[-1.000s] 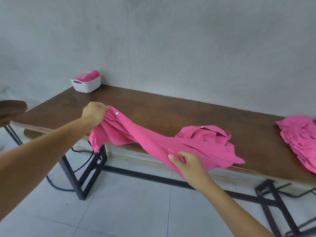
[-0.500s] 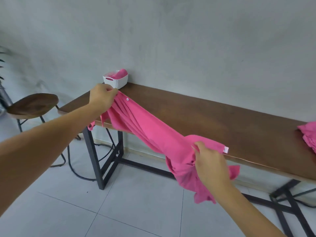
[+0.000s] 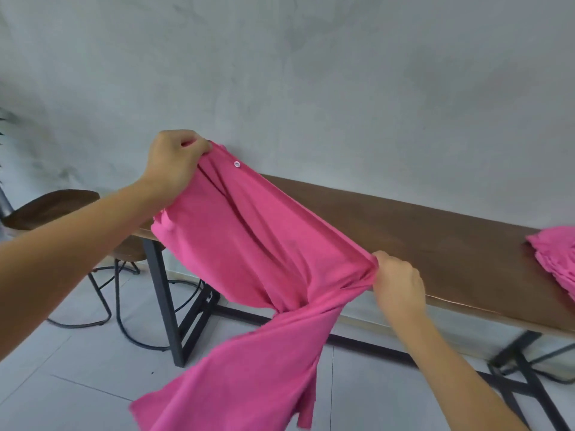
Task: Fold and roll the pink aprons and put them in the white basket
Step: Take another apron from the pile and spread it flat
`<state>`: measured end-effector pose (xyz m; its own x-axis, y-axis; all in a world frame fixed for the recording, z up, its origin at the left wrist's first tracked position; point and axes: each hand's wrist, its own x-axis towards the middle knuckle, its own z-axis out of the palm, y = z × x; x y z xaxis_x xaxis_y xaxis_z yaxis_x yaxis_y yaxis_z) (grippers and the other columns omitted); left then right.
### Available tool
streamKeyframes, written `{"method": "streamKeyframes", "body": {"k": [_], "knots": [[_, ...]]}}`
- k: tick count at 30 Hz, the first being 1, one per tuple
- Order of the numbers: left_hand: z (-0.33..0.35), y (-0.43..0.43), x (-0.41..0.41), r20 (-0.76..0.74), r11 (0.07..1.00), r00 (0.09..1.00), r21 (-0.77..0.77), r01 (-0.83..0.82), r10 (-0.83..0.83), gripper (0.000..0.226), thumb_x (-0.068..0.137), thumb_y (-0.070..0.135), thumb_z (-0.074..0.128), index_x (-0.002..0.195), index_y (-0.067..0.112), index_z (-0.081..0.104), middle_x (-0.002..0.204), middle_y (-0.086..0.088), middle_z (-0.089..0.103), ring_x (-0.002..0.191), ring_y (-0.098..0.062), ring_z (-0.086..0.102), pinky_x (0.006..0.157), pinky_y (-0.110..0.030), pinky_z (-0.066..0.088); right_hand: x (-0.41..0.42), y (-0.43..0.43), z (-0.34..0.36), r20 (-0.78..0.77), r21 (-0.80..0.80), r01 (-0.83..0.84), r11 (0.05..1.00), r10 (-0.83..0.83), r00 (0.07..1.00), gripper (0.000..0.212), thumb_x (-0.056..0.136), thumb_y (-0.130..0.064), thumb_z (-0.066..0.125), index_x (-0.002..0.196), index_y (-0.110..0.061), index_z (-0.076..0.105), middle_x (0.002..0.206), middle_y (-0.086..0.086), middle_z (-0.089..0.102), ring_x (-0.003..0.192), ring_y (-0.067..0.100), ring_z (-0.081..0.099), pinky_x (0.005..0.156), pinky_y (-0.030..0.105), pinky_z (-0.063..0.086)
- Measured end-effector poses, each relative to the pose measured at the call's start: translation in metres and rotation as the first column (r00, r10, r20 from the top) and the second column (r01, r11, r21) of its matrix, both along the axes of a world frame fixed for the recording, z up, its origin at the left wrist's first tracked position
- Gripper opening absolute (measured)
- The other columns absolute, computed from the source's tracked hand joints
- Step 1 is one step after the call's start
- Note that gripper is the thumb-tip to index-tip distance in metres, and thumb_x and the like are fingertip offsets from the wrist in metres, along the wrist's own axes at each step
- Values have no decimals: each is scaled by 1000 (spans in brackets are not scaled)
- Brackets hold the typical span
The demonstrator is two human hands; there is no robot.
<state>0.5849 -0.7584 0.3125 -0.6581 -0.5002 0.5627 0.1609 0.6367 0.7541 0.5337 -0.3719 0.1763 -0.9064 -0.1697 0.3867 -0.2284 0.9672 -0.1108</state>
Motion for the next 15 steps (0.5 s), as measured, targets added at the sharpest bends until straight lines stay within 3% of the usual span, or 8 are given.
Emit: {"method": "streamKeyframes", "body": {"k": [2,5,9,12,15], "knots": [[-6,1,6,-7,999,1000,24,26,-26,21,88,21,64,73,6,68,68,0,58,71,-9,48,70,-31,40,-9,7,-2,42,-24,59,998,-58,997,18,86,2,50,93,-11,59,63,0,43,64,33,49,60,33,39],[-22,-7,14,1,997,999,58,51,-51,24,90,18,63,78,-3,67,76,-10,57,75,-13,46,70,-33,38,-19,18,-7,87,-95,114,989,-106,991,31,84,4,48,104,-12,65,83,15,66,79,39,62,66,36,48],[-48,-27,24,44,991,999,132,24,-30,25,92,16,63,83,-6,69,84,-15,63,81,-16,50,74,-32,41,-32,33,-14,118,-136,169,976,-153,981,41,84,6,45,113,-13,67,94,20,70,89,41,65,74,40,53],[-68,-46,32,91,972,995,227,-53,34,18,93,18,62,88,6,75,91,-9,66,87,-16,54,75,-26,43,-40,53,-21,138,-147,222,964,-202,970,43,86,4,45,119,-15,65,98,22,69,93,42,65,76,41,55],[-90,-62,37,136,952,987,282,-121,85,12,94,19,63,95,19,75,98,-8,69,95,-19,58,85,-31,43,-45,75,-24,142,-131,238,962,-220,965,42,88,1,46,122,-17,64,96,22,69,92,42,65,76,42,56]]}}
